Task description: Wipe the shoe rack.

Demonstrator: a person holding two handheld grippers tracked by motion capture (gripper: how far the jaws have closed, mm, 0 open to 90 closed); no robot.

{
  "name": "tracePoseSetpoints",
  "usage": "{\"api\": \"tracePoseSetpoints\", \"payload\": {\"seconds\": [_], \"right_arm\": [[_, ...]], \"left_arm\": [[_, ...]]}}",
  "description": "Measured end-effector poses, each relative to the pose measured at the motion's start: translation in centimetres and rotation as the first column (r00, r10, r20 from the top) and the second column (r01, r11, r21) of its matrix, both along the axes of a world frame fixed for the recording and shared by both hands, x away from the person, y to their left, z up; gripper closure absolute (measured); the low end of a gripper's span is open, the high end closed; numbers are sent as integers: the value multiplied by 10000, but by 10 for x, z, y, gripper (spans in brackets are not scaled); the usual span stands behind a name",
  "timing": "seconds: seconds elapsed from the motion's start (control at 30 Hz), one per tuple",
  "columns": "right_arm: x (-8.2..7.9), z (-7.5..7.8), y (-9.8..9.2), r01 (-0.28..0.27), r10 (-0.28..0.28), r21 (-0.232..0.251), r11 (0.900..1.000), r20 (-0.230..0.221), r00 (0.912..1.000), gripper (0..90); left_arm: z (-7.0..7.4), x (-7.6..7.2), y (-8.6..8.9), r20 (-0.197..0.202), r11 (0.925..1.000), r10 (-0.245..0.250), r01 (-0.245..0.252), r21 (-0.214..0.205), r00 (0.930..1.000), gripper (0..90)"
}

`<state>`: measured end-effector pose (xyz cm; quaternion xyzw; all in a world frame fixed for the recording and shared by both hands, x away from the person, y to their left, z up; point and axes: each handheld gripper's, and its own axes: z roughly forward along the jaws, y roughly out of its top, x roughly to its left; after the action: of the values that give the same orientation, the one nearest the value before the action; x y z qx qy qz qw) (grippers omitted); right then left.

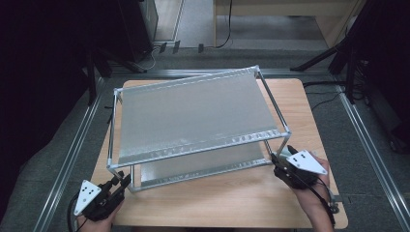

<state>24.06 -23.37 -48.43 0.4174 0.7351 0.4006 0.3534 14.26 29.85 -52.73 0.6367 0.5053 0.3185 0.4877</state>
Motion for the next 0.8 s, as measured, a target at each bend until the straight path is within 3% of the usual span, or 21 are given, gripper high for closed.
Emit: {"api": "tracePoseSetpoints", "payload": {"seconds": [0.07,0.13,0.23,0.3,0.37,0.43,0.47,0.53,0.6,0.63,0.7,0.73,0.77,0.8], "right_arm": [[-11,12,-14,239,-244,477,9986,101,9997,382],[-16,19,-31,997,-1004,985,9901,26,9949,397],[-17,17,-56,2517,-2482,1505,9560,-423,9678,430],[-16,8,-65,3087,-2983,1728,9353,-838,9508,443],[-16,0,-67,3261,-3119,1553,9325,-1094,9438,423],[-14,-6,-65,3814,-3672,1159,9171,-1267,9215,398],[-13,-9,-64,4050,-3882,1177,9067,-1422,9105,384],[-11,-16,-63,4151,-3888,1427,8985,-1802,9035,359],[-7,-24,-63,4387,-3946,1777,8809,-2363,8879,339],[-5,-29,-62,4435,-3916,1851,8769,-2597,8827,332],[-1,-37,-59,4327,-3748,1665,8860,-2923,8798,333],[0,-41,-56,4275,-3774,1343,8940,-2884,8800,362],[0,-44,-54,4190,-3790,969,9028,-2813,8816,430],[0,-46,-52,3941,-3603,749,9160,-2781,8904,478]], "left_arm": [[0,0,-3,82,9998,30,-31,194,10000,781],[0,-1,-3,60,9998,-12,10,223,10000,791],[1,-4,-2,39,9989,-300,299,355,9995,795],[1,-7,-1,9,9988,-433,433,231,9991,792],[1,-8,0,0,9993,-384,384,-4,9993,779],[1,-8,-1,114,9996,-166,169,-233,9998,709],[1,-8,-1,167,9997,-65,69,-250,9998,681],[2,-7,-2,267,9998,-2,7,-195,9996,672],[2,-7,-3,296,9999,-29,33,-144,9996,677],[2,-6,-4,303,9999,-14,19,-154,9995,682],[2,-6,-6,292,10000,-62,63,-56,9996,695],[2,-5,-7,288,10000,-84,85,-26,9995,706],[1,-5,-9,268,9999,-119,118,53,9996,717],[1,-5,-9,246,9999,-101,97,141,9996,719]]}}
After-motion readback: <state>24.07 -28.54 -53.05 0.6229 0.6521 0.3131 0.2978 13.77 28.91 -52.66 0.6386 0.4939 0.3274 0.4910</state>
